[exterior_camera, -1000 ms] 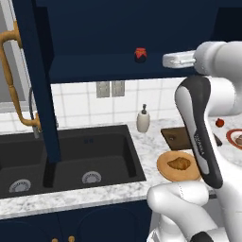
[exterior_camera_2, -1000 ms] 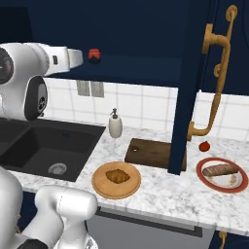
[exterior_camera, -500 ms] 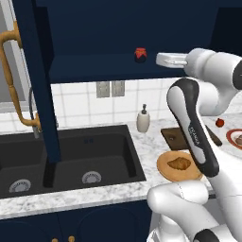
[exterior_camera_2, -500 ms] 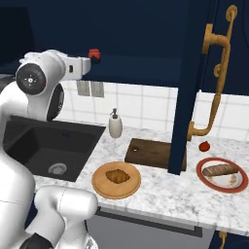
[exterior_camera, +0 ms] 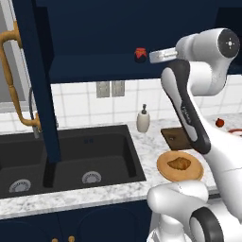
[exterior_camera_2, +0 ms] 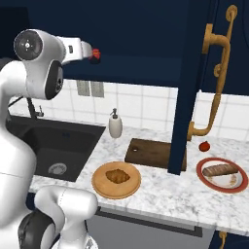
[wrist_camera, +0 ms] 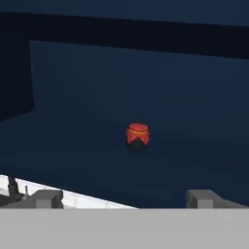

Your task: From the different types of pastries on the counter, select a croissant and place it on the cutting board. Then retrieve a jar of jam from the cabinet and place it alongside the croissant on the cutting board.

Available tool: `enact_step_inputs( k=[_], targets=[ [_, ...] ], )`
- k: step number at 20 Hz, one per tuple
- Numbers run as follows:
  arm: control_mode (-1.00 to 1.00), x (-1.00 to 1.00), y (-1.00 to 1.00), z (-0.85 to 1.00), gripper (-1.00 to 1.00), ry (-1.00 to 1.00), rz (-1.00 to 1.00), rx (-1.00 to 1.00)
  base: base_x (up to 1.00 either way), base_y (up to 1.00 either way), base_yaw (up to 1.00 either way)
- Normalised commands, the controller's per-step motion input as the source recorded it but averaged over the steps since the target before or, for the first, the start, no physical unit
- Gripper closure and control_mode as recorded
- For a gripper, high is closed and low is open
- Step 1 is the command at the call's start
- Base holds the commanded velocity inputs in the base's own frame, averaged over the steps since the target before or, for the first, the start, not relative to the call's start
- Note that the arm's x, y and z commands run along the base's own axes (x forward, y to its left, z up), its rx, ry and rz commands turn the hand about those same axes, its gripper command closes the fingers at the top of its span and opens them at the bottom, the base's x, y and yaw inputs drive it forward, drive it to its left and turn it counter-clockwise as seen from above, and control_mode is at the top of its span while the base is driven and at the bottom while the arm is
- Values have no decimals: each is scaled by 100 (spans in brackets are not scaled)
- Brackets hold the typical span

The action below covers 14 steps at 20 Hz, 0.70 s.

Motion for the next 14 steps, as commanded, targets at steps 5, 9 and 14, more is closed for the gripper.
enact_step_inputs(
  k=[5,9,14],
  targets=[
    [-100,36,-10,-22,-100,0,-1,9,0,0,0],
    [-100,50,0,-46,-100,0,0,3,0,0,0],
    [-100,44,3,-15,-100,2,0,1,0,0,0]
  ],
)
